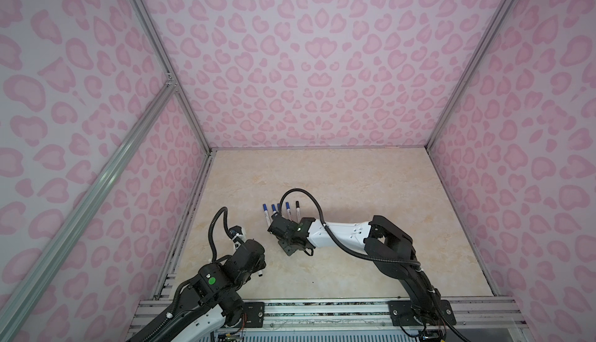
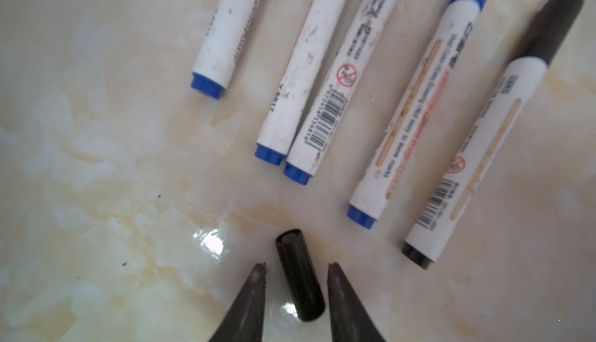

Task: Insert the pens into the pen caps
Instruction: 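Reach the right gripper down to the loose black cap near the markers, then close the right gripper on the black cap and lift it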

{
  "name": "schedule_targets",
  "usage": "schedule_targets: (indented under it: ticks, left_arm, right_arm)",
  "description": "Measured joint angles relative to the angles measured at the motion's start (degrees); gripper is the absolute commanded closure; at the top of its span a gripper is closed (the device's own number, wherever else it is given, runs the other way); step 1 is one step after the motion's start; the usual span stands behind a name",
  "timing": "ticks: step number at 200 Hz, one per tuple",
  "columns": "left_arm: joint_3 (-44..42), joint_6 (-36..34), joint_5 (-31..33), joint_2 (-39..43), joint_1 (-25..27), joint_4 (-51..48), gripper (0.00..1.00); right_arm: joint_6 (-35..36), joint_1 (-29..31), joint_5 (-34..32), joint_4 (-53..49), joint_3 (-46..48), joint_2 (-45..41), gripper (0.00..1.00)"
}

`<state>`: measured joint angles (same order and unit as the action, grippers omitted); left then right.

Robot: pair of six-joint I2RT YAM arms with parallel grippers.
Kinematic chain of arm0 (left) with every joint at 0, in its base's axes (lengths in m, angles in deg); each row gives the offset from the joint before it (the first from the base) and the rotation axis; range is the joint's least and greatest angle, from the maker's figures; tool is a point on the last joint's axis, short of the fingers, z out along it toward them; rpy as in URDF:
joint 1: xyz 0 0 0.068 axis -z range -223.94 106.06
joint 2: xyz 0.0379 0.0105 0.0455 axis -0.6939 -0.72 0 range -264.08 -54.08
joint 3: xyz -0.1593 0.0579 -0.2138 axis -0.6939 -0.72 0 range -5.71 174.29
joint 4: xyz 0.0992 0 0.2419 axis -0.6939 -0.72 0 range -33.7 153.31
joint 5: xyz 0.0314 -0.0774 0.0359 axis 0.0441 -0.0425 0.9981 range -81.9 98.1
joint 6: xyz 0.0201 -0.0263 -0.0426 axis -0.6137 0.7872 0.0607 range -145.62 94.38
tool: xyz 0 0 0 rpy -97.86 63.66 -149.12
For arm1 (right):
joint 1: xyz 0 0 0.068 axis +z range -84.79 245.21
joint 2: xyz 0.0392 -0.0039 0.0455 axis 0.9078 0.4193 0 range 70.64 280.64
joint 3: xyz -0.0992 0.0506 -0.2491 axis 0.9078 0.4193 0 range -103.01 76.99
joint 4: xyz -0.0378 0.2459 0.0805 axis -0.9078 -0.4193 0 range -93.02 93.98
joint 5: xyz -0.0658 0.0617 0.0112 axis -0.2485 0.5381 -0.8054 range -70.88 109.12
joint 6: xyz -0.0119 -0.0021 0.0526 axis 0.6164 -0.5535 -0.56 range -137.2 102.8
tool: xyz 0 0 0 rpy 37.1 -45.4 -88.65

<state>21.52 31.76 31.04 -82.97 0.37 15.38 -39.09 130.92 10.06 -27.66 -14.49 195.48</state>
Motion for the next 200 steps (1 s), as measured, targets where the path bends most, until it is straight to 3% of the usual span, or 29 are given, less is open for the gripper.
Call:
schedule_targets:
  ticks: [44, 59, 82, 127, 200]
  left_arm:
    - [0.0, 0.0, -0.3, 0.4, 0.0, 0.0, 0.97]
    - [0.0, 0.0, -0.5, 0.5, 0.0, 0.0, 0.97]
    - [0.0, 0.0, -0.6, 0.5, 0.0, 0.0, 0.97]
    - [0.0, 0.0, -0.9, 0.7, 0.0, 0.0, 0.97]
    - [-0.4, 0.7, -1.5, 3.2, 0.0, -0.2, 0.97]
  right_arm:
    - [-0.2, 0.1, -1.1, 0.3, -1.9, 1.9, 0.67]
    - [-0.2, 0.1, -1.2, 0.6, -3.4, 3.0, 0.75]
    - [-0.2, 0.1, -1.6, 0.7, -4.7, 4.0, 0.77]
    - [-1.1, 0.2, -2.8, 0.5, -3.8, 3.3, 0.67]
    - [-1.0, 0.8, -1.4, 0.5, -1.2, 1.4, 0.63]
